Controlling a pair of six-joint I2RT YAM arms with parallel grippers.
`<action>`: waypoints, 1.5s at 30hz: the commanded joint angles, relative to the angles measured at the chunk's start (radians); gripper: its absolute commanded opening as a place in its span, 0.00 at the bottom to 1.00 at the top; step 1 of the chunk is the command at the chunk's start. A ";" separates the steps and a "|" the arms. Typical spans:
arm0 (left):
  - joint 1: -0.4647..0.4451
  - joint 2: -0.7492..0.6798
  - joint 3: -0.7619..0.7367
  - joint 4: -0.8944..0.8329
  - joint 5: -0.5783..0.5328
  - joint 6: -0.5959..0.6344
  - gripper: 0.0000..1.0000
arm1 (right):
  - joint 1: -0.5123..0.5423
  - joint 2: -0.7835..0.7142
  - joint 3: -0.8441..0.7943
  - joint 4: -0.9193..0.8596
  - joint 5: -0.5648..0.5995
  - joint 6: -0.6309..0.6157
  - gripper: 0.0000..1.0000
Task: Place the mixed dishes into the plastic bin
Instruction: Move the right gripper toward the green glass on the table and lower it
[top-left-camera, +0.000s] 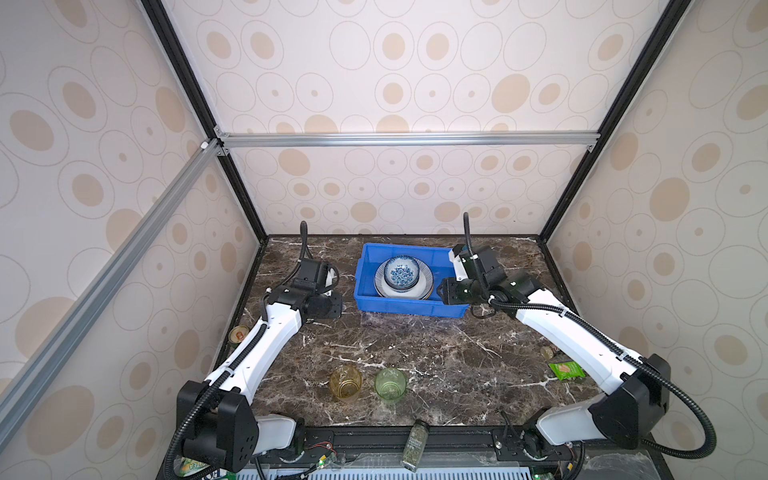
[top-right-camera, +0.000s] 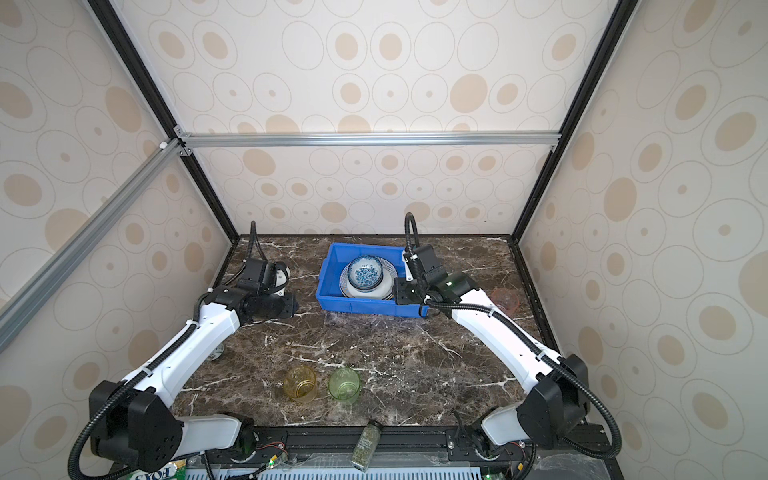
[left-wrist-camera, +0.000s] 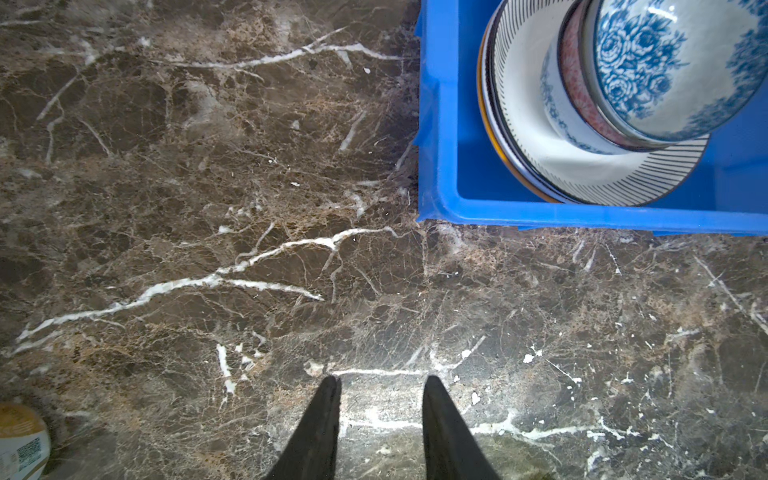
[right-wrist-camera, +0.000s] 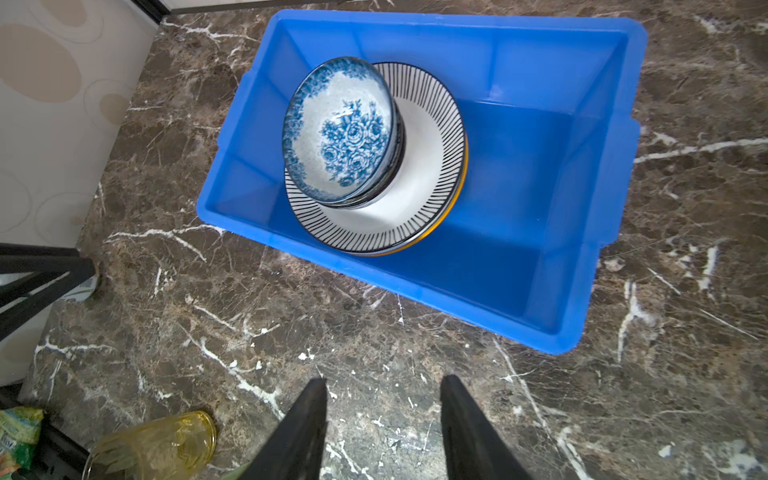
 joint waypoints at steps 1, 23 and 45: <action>-0.003 -0.009 0.014 0.001 0.007 -0.006 0.34 | 0.029 -0.016 0.000 -0.043 -0.011 0.010 0.48; -0.014 -0.048 0.010 0.017 0.021 -0.020 0.34 | 0.199 -0.015 0.016 -0.161 -0.109 -0.046 0.45; -0.019 -0.085 -0.002 0.030 0.025 -0.016 0.35 | 0.404 0.014 -0.068 -0.156 -0.084 0.023 0.41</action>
